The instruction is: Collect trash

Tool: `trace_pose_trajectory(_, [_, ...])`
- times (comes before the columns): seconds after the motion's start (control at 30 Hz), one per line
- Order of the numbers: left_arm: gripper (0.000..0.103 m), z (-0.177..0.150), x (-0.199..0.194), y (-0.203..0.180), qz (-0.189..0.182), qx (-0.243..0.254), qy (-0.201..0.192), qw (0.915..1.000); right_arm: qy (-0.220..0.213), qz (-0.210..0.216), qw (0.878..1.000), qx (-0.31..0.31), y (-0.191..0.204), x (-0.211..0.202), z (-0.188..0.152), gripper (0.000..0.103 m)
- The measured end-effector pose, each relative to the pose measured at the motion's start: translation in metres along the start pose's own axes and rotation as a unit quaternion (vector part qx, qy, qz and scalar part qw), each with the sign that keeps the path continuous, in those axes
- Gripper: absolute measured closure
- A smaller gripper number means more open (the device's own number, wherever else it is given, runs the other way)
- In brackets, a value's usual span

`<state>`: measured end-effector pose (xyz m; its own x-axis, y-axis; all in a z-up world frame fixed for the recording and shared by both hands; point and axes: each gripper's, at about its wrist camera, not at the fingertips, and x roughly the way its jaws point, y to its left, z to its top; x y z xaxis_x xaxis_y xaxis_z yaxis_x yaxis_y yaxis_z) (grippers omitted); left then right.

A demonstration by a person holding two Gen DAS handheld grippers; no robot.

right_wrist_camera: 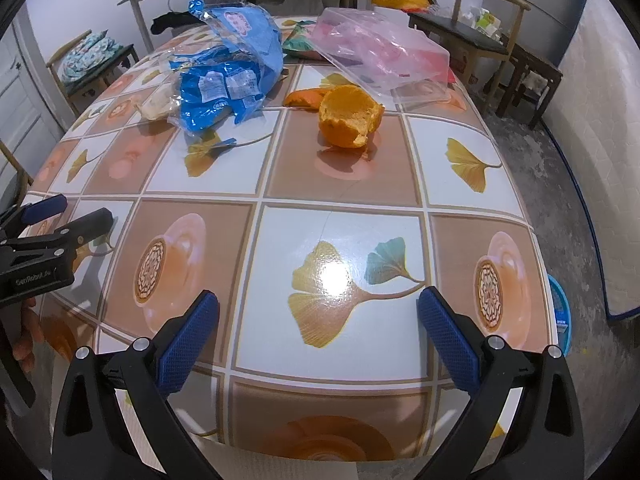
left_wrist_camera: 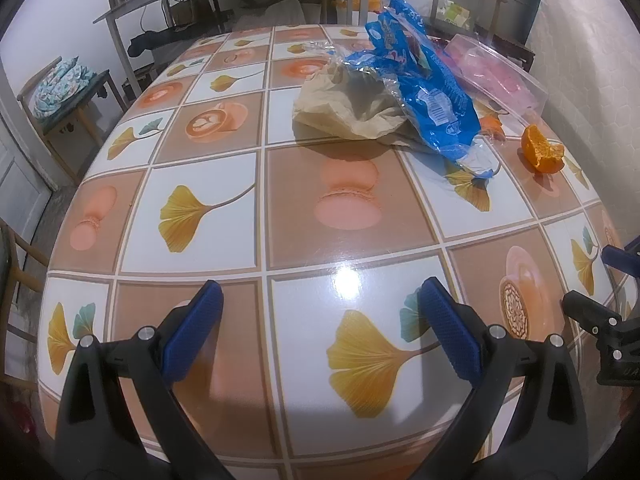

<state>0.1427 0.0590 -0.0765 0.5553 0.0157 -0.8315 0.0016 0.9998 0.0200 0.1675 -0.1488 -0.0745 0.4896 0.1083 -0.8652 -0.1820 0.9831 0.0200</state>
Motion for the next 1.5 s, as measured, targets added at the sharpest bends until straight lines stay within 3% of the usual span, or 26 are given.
trace_pose_trajectory(0.13, [0.007, -0.001, 0.0, 0.0, 0.001, -0.001, -0.002, 1.0, -0.01, 0.018, 1.0, 0.005, -0.005, -0.004, 0.001, 0.006])
trace_pose_trajectory(0.5, [0.007, -0.003, -0.006, 0.0, -0.022, 0.017, -0.009, 0.9996, -0.096, 0.073, 0.992, 0.043, -0.032, -0.039, 0.023, 0.006])
trace_pose_trajectory(0.67, [0.007, 0.006, -0.027, -0.005, -0.063, 0.021, -0.069, 0.9954, -0.108, 0.106, 0.987, 0.062, -0.049, -0.042, 0.046, 0.009])
trace_pose_trajectory(0.87, [0.009, 0.023, -0.044, -0.018, -0.125, 0.047, -0.131, 0.9823, -0.096, 0.14, 0.982, 0.08, -0.069, -0.032, 0.081, 0.031])
trace_pose_trajectory(0.93, [0.01, 0.027, -0.042, -0.021, -0.136, 0.047, -0.133, 0.9806, -0.1, 0.137, 0.985, 0.04, -0.06, -0.032, 0.097, 0.034])
trace_pose_trajectory(1.0, [0.022, 0.03, -0.035, -0.023, -0.146, 0.047, -0.127, 0.9801, -0.095, 0.137, 0.986, -0.009, -0.049, -0.029, 0.109, 0.038])
trace_pose_trajectory(1.07, [0.027, 0.031, -0.029, -0.024, -0.152, 0.045, -0.117, 0.9804, -0.077, 0.135, 0.984, -0.082, -0.031, -0.016, 0.125, 0.044])
trace_pose_trajectory(1.13, [0.034, 0.031, -0.023, -0.024, -0.16, 0.043, -0.108, 0.9802, -0.051, 0.133, 0.98, -0.141, -0.018, 0.002, 0.139, 0.055])
trace_pose_trajectory(1.23, [0.045, 0.027, -0.019, -0.022, -0.172, 0.042, -0.103, 0.9789, -0.014, 0.129, 0.969, -0.21, -0.005, 0.028, 0.154, 0.062])
trace_pose_trajectory(1.43, [0.062, 0.024, -0.013, -0.017, -0.206, 0.037, -0.092, 0.9735, 0.039, 0.107, 0.945, -0.306, 0.016, 0.058, 0.163, 0.064])
trace_pose_trajectory(1.5, [0.067, 0.023, -0.012, -0.016, -0.217, 0.034, -0.09, 0.9715, 0.056, 0.095, 0.941, -0.319, 0.019, 0.067, 0.163, 0.069])
